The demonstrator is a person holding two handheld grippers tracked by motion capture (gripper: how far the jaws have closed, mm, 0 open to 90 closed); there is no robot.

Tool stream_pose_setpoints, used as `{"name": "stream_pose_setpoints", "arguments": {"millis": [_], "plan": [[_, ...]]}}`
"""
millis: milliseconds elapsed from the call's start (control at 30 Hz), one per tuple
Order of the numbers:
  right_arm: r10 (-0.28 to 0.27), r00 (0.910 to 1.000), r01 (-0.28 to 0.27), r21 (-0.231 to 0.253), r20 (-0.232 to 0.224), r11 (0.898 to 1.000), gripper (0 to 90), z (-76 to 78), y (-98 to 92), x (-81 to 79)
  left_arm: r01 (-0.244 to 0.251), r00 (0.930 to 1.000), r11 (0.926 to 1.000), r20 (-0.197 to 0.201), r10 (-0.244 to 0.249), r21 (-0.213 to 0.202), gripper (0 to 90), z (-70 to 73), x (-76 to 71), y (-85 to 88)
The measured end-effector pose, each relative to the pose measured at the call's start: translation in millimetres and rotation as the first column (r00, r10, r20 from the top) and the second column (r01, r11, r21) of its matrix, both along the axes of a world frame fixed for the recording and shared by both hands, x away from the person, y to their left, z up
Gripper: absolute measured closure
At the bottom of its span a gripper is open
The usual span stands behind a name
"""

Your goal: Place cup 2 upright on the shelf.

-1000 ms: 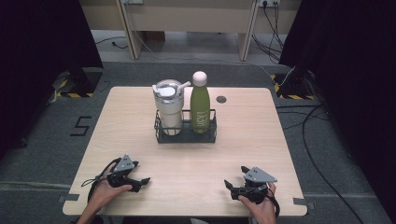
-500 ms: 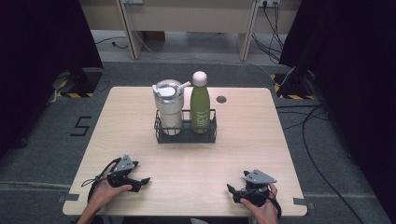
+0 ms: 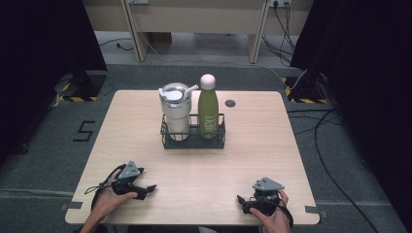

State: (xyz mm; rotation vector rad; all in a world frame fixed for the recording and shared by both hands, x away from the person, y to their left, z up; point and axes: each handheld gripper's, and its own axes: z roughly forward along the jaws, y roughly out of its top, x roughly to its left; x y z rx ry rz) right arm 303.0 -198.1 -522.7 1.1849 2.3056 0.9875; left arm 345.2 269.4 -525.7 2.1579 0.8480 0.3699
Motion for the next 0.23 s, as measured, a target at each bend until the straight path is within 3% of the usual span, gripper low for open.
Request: {"name": "stream_pose_setpoints", "arguments": {"millis": [67, 233], "plan": [[-0.014, 0.9999, 0.014, -0.002, -0.009, 1.000, 0.4, -0.9, 0.6, 0.0, 0.000, 1.0000, 1.0000, 0.000, 0.000, 0.000, 13.8, 0.0, 0.0, 0.0], [-0.019, 0.9998, 0.019, -0.003, -0.002, 1.000, 0.4, -1.5, 0.0, -0.3, 0.000, 1.0000, 1.0000, -0.001, 0.000, 0.000, 13.5, 0.0, 0.1, 0.0]]}}
